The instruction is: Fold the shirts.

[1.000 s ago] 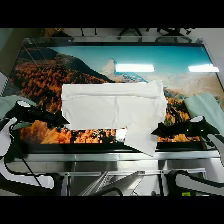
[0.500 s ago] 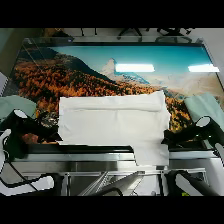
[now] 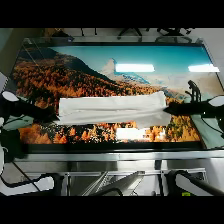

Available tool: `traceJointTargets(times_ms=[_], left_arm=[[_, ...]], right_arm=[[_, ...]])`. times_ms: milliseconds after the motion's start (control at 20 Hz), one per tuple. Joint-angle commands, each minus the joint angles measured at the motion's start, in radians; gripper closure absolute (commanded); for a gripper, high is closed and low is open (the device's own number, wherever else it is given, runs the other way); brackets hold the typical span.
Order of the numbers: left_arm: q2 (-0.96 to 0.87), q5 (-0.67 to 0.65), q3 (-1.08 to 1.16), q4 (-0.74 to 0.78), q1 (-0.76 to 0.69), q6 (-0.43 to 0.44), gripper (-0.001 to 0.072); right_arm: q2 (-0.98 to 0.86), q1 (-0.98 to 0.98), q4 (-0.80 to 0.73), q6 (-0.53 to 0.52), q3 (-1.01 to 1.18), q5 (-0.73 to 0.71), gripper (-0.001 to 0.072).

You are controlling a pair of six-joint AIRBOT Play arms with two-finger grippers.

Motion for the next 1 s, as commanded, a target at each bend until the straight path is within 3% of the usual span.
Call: traceJointTargets(times_ms=[0,250,400,450,500,550,600,750,800,950], left_arm=[[-0.14,0.024,0.204,-0.01,-0.062,-0.02,0.0694],[-0.355,0.076,0.415,-0.011,-0.126,-0.019,0.069],[-0.444,0.042,0.541,-0.006,-0.151,-0.019,0.0689],[-0.464,0.016,0.578,0.01,-0.151,-0.019,0.0688],[-0.48,-0.026,0.614,0.032,-0.151,-0.019,0.0525],[-0.488,-0.063,0.637,0.061,-0.15,-0.025,0.0174],[-0.487,-0.082,0.65,0.097,-0.146,-0.048,-0.0006],[-0.487,-0.143,0.697,0.166,-0.121,-0.086,-0.0006],[-0.487,-0.164,0.715,0.163,-0.109,-0.096,-0.0005],[-0.487,-0.227,0.762,0.161,-0.082,-0.127,-0.0005]], right_arm=[[-0.227,0.029,0.18,-0.201,0.144,-0.101,0.069],[-0.477,0.045,0.192,-0.243,0.303,-0.144,0.068],[-0.487,0.026,0.171,-0.244,0.352,-0.143,0.0441],[-0.478,0.011,0.136,-0.242,0.37,-0.143,0.0324],[-0.467,-0.007,0.105,-0.24,0.375,-0.142,0.0179],[-0.456,-0.03,0.078,-0.211,0.375,-0.124,0.0065],[-0.454,-0.052,0.073,-0.196,0.375,-0.082,0.0061],[-0.462,-0.097,0.07,-0.197,0.374,0.026,0.0057],[-0.468,-0.101,0.07,-0.197,0.374,0.034,0.0023],[-0.504,-0.098,0.07,-0.197,0.373,0.055,0.0023]])
